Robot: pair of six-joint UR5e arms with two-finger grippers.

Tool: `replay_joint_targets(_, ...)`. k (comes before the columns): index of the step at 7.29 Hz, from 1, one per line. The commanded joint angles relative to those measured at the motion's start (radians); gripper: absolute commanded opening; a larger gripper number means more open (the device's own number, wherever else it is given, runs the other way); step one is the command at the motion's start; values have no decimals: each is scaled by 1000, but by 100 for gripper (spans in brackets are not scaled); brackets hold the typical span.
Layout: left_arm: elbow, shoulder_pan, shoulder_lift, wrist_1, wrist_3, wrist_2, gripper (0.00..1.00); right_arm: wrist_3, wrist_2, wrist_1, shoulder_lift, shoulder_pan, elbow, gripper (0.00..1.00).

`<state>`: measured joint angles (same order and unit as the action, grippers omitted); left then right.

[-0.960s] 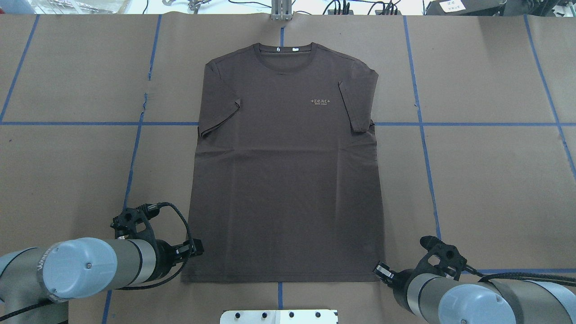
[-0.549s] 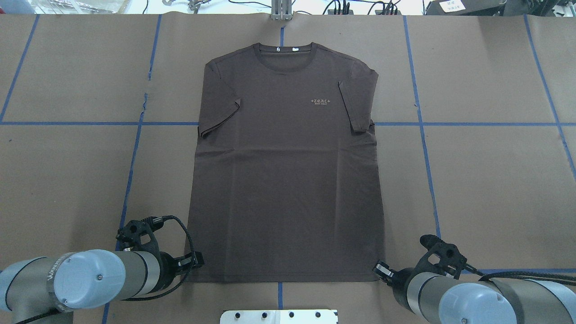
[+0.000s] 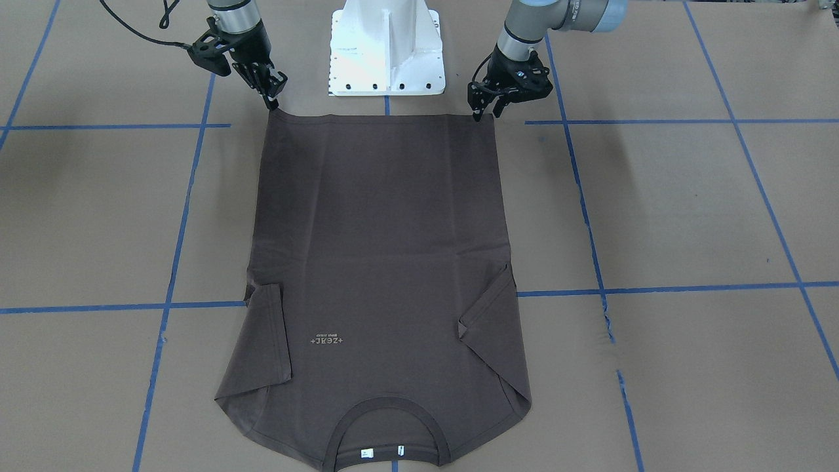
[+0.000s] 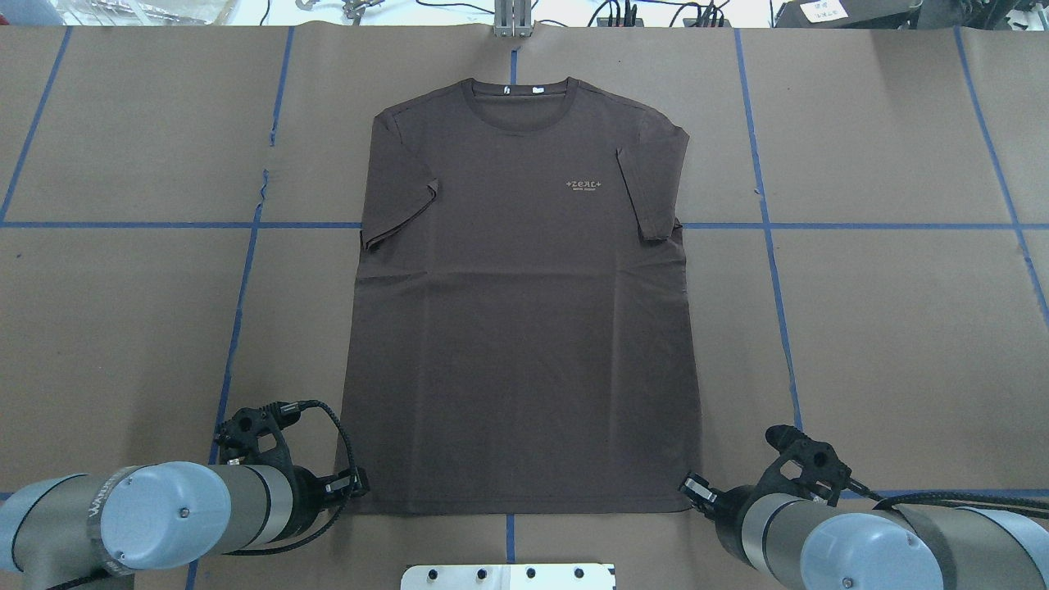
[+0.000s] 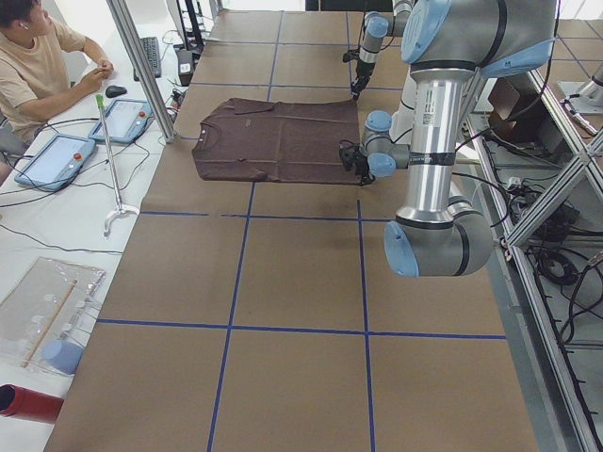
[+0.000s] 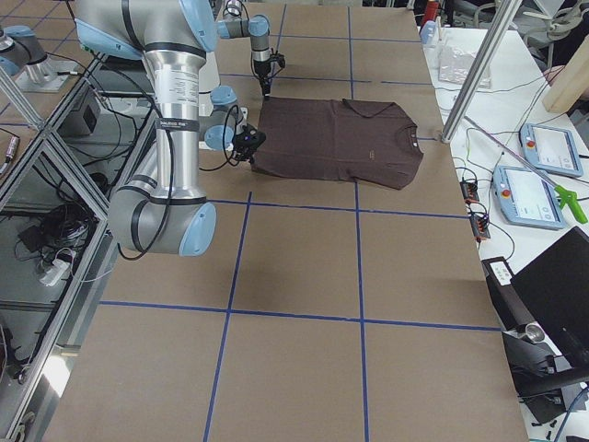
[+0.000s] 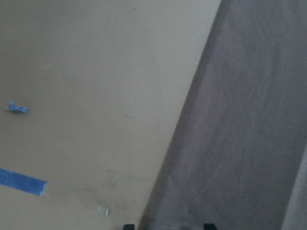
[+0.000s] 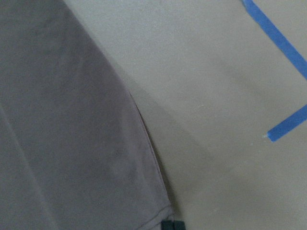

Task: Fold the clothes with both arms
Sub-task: 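Grasp the hem corners with both grippers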

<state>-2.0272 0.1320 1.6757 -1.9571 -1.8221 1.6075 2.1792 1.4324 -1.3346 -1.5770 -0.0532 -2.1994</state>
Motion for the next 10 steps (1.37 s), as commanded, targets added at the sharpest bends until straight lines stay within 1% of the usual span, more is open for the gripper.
replay_joint_targets(1, -4, -5, -1, 10, 0, 0, 55, 1, -1, 0, 0, 0, 0, 0)
replay_joint_targets(2, -2, -3, -1, 10, 0, -1, 39, 1, -1, 0, 0, 0, 1, 0)
replay_joint_targets(3, -5, -2, -2, 10, 0, 0, 13, 1, -1, 0, 0, 0, 0, 0)
replay_joint_targets(4, -1, -3, -5, 12, 0, -1, 0, 1, -1, 0, 0, 0, 1, 0)
replay_joint_targets(5, -8, -2, -5, 10, 0, -1, 0, 1, -1, 0, 0, -2, 0, 0)
replay_joint_targets(6, -55, 0, -7, 24, 0, -1, 0, 1, -1, 0, 0, -2, 0, 0)
replay_joint_targets(7, -91, -2, -5, 64, -17, 0, 0, 1, -1, 0, -9, -7, -14, 0)
replay_joint_targets(8, -106, -3, -5, 69, -40, 0, 0, 4, 0, 0, -14, -5, -29, 0)
replay_joint_targets(9, -160, -27, -5, 107, -72, -1, 0, 10, 22, 0, -30, -4, -52, 0)
replay_joint_targets(10, -248, -67, -4, 188, -107, -1, 0, 11, 64, 0, -69, 1, -110, 0)
